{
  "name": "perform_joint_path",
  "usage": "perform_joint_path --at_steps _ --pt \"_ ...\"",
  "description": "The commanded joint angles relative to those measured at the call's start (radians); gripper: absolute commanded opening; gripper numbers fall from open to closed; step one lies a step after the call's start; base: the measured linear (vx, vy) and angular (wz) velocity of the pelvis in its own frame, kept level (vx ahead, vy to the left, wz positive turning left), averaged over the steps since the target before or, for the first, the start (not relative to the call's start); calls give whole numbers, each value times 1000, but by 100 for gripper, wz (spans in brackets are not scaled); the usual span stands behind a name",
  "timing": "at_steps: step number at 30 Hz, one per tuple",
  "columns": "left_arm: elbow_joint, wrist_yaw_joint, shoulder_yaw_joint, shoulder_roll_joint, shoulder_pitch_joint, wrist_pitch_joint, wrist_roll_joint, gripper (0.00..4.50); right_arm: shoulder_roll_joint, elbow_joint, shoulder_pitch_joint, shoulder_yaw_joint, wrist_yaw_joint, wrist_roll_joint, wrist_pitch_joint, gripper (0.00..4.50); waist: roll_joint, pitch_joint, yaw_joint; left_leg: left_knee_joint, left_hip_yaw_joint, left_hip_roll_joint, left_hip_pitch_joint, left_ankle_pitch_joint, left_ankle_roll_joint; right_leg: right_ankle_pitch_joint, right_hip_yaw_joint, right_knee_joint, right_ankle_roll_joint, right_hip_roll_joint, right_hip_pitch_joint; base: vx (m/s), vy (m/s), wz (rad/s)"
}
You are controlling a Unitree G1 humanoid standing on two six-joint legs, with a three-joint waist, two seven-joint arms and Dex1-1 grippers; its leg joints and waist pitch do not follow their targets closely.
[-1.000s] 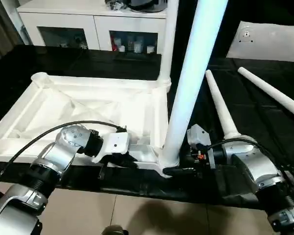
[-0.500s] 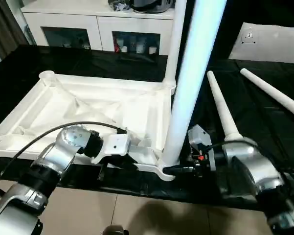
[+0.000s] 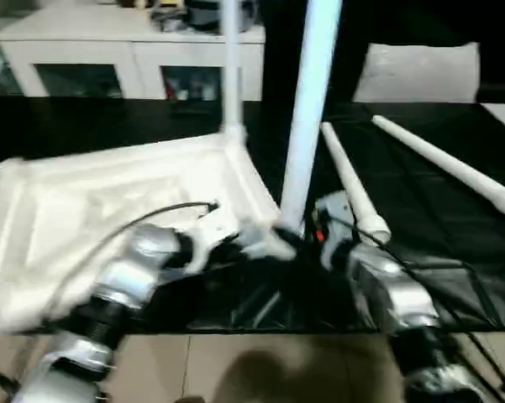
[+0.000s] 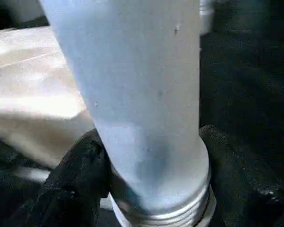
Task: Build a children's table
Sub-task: Rotate leg to tighten
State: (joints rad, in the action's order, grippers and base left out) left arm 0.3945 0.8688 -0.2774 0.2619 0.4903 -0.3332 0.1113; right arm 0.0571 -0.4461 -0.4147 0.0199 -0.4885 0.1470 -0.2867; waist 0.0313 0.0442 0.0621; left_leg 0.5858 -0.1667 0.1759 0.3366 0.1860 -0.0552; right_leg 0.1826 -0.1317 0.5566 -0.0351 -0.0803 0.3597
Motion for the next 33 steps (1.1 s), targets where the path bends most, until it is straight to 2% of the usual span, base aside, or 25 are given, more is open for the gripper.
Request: perform_joint_path --at_steps 1,2,4,6,8,11,14,16,17,18,20,21,22,23,25,26,28,29,31,33 --pt "-57 -163 22 -91 43 -33 -7 0 -107 -39 -4 81 -9 34 -57 272 -3 -36 -8 -87 47 54 -23 541 -27 615 38 -107 -16 -98 -9 0 0 0" --pt "-67 -188 26 -111 46 -51 -2 0 -118 -48 -12 75 7 33 -51 272 -4 -37 -8 -84 44 49 -20 513 -18 618 40 -108 -17 -102 -9 0 0 0" --pt "-86 -217 30 -136 44 -77 4 0 -126 -56 -16 75 31 15 -17 328 -7 -42 -5 -87 41 52 -12 462 -7 577 49 -100 -26 -104 -11 0 0 0" --pt "-101 -223 17 -136 43 -80 25 0 -136 -66 -18 52 45 19 -1 342 -8 -49 1 -90 38 57 -3 398 7 484 63 -86 -54 -103 -12 0 0 0" --pt "-113 -222 8 -128 38 -87 38 0 -137 -69 -18 42 58 12 9 363 -7 -56 4 -92 37 63 16 291 21 296 73 -57 -111 -99 -20 0 0 0" --pt "-120 -200 2 -96 28 -81 40 0 -117 -47 0 34 44 10 30 388 -9 -62 6 -81 26 58 17 231 47 214 79 -46 -160 -99 -19 0 0 0" --pt "-124 -158 -1 -55 15 -59 33 0 -78 -1 29 29 -1 22 60 424 -12 -65 14 -71 20 54 27 150 80 145 80 -36 -179 -100 -24 0 0 0" --pt "-128 -109 -4 -18 2 -29 27 0 -35 41 55 26 -60 35 88 434 -6 -68 19 -66 20 54 30 117 97 100 79 -28 -185 -98 -24 0 0 0" --pt "-131 -86 -5 -1 -4 -14 22 0 -16 60 66 22 -87 39 98 445 -7 -74 23 -60 19 54 32 80 109 48 79 -19 -193 -96 -26 0 0 0" --pt "-130 -57 -5 18 -10 3 14 0 14 82 78 18 -127 45 110 445 -5 -74 23 -59 19 55 34 66 115 22 79 -15 -199 -94 -25 0 0 0" --pt "-127 -7 -9 52 -18 35 1 0 62 107 90 12 -184 52 126 445 -4 -67 25 -61 16 57 30 112 120 62 77 -25 -201 -92 -22 0 0 0" --pt "-127 -7 -9 52 -18 35 1 0 62 107 90 12 -184 52 126 445 -4 -67 25 -61 16 57 30 112 120 62 77 -25 -201 -92 -22 0 0 0" --pt "-118 44 -19 86 -23 80 -11 0 111 127 97 11 -243 56 139 445 0 -64 28 -64 16 58 27 154 102 133 76 -32 -195 -91 -20 0 0 0" --pt "-112 77 -24 102 -25 102 -23 0 141 136 99 13 -280 58 142 445 -3 -62 30 -66 16 59 25 177 90 173 76 -35 -183 -90 -19 0 0 0" --pt "-101 118 -33 123 -26 143 -33 0 181 142 100 22 -325 55 150 445 -2 -61 33 -67 16 60 23 192 80 199 78 -38 -175 -89 -18 0 0 0" --pt "-85 169 -42 145 -25 195 -43 0 235 145 98 41 -387 43 161 445 -1 -59 37 -67 16 60 20 210 72 228 77 -43 -160 -88 -14 0 0 0" --pt "-81 181 -43 149 -24 203 -47 0 247 146 98 45 -404 44 162 445 0 -58 39 -70 16 63 19 222 66 239 79 -41 -158 -89 -13 0 0 0" --pt "-67 237 -47 166 -22 238 -68 0 294 155 98 64 -479 45 170 445 5 -57 43 -70 17 62 17 242 61 257 76 -44 -159 -89 -12 0 0 0" --pt "-51 299 -55 181 -12 261 -87 0 336 161 88 89 -570 52 172 445 -1 -59 51 -69 15 63 19 242 63 252 77 -42 -160 -90 -15 0 0 0" --pt "-42 321 -63 191 -7 276 -87 0 353 153 79 105 -597 39 193 445 2 -61 57 -68 15 66 19 225 64 233 78 -38 -166 -92 -14 0 0 0"
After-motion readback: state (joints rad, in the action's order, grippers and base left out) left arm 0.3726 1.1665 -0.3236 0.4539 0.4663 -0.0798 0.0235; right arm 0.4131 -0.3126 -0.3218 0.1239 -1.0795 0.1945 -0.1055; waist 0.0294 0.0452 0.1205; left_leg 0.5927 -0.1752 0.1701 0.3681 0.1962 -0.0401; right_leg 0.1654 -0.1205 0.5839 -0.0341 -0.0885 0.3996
